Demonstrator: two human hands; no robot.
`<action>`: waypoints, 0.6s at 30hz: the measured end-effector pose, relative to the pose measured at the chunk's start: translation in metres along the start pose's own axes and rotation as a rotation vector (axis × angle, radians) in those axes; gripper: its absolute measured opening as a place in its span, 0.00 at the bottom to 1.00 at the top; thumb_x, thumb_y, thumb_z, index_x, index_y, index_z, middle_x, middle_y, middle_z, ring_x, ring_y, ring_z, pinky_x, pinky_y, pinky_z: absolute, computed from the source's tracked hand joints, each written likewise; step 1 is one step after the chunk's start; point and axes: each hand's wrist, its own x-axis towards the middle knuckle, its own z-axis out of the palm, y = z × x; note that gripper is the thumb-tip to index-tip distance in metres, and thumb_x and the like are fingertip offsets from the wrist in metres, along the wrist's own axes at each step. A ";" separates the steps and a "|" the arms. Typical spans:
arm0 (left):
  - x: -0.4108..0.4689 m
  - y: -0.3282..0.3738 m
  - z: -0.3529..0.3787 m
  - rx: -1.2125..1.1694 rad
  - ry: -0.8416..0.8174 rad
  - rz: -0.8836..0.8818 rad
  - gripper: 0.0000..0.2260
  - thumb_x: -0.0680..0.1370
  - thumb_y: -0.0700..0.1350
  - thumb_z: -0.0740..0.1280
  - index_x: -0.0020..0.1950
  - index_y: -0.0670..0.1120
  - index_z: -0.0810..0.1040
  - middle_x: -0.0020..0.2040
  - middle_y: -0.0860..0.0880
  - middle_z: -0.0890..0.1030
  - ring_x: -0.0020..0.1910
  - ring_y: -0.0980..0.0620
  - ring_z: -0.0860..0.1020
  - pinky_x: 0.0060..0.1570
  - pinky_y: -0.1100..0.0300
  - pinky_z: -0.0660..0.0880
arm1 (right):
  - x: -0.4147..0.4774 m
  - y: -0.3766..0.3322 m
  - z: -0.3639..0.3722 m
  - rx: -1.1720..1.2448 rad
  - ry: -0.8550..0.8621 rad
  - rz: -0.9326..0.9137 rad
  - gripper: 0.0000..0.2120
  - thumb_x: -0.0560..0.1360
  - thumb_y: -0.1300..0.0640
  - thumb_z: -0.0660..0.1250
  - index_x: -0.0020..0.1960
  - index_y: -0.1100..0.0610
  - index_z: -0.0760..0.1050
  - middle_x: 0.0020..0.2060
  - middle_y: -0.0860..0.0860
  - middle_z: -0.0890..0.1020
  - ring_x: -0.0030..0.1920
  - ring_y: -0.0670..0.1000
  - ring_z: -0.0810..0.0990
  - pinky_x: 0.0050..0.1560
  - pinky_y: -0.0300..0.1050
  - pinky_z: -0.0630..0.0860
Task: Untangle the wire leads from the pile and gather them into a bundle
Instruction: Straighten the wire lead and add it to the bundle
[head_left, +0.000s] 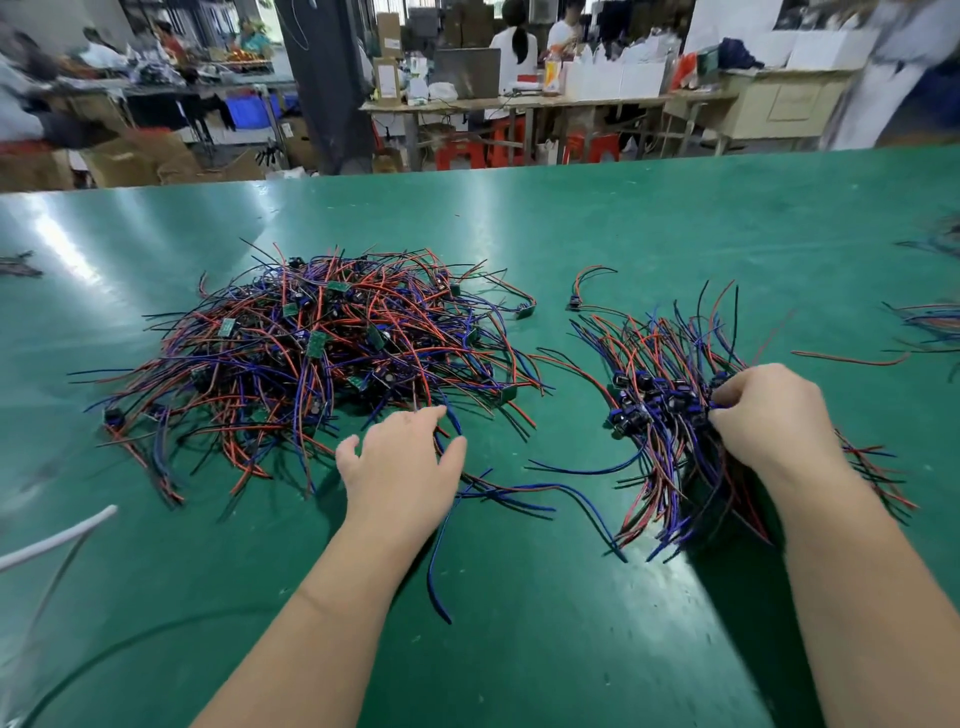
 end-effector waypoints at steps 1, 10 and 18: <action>0.001 -0.001 0.000 -0.074 0.029 0.011 0.17 0.79 0.55 0.60 0.67 0.58 0.72 0.62 0.54 0.75 0.63 0.51 0.72 0.65 0.50 0.60 | 0.000 -0.002 0.000 -0.013 0.018 -0.028 0.06 0.70 0.65 0.68 0.45 0.63 0.83 0.41 0.63 0.83 0.45 0.62 0.79 0.44 0.45 0.71; -0.006 0.021 -0.016 -1.281 0.047 0.088 0.18 0.72 0.34 0.72 0.52 0.55 0.75 0.44 0.50 0.81 0.41 0.56 0.81 0.48 0.65 0.77 | -0.037 -0.048 0.009 0.456 -0.067 -0.384 0.05 0.74 0.57 0.68 0.43 0.53 0.83 0.37 0.46 0.84 0.36 0.44 0.79 0.41 0.36 0.71; -0.025 0.042 -0.020 -1.541 -0.369 0.051 0.14 0.69 0.31 0.71 0.52 0.42 0.78 0.38 0.47 0.84 0.37 0.50 0.83 0.38 0.65 0.78 | -0.065 -0.074 0.023 1.238 -0.619 -0.260 0.09 0.65 0.51 0.71 0.37 0.57 0.84 0.31 0.53 0.79 0.30 0.46 0.72 0.32 0.35 0.70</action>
